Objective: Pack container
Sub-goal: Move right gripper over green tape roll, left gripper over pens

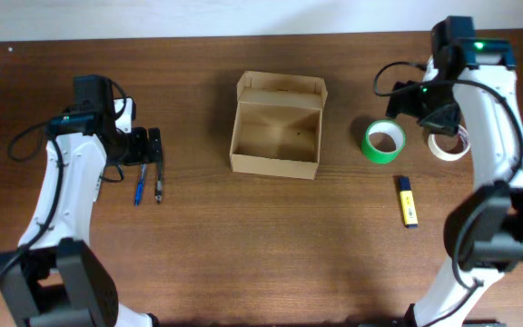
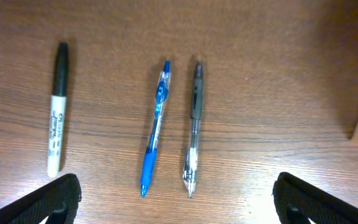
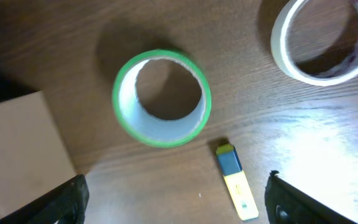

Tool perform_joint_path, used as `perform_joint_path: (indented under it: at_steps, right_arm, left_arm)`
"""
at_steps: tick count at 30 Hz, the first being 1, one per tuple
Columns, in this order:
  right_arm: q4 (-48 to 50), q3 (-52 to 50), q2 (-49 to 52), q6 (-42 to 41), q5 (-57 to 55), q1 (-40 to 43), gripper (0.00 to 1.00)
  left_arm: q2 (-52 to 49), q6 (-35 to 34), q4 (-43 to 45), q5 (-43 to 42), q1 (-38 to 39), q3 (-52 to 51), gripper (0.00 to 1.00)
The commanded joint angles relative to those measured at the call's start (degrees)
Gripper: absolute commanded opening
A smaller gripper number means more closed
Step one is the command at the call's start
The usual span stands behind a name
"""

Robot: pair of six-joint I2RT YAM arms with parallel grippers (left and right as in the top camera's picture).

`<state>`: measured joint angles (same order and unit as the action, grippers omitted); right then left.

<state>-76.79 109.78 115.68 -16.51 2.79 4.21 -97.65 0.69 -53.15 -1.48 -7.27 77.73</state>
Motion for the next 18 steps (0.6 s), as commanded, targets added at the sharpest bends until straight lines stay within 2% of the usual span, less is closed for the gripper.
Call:
perform_joint_path:
  at_steps: [1,14,15,16,18]
  right_arm:
    - [1.1,0.7,4.5,-2.4,-2.1,0.3,0.87]
    - [3.9,0.4,16.1,-2.6,-1.9,2.6,0.84]
    - [3.8,0.4,16.7,-2.6,-1.5,2.6,0.77]
    - [3.8,0.4,17.1,-2.4,-1.6,2.7,0.65]
    - [4.0,0.4,18.0,-2.4,-1.8,2.7,0.56]
  left_arm:
    - [-2.4,1.1,-0.1,-0.6,-0.1,0.9,1.00]
    - [-3.0,1.1,-0.1,-0.7,-0.1,0.9,0.99]
    - [-3.0,1.1,-0.1,-0.7,-0.1,0.9,1.00]
    - [-3.0,1.1,-0.1,-0.6,-0.1,0.9,1.00]
    - [-3.0,1.1,-0.1,-0.7,-0.1,0.9,1.00]
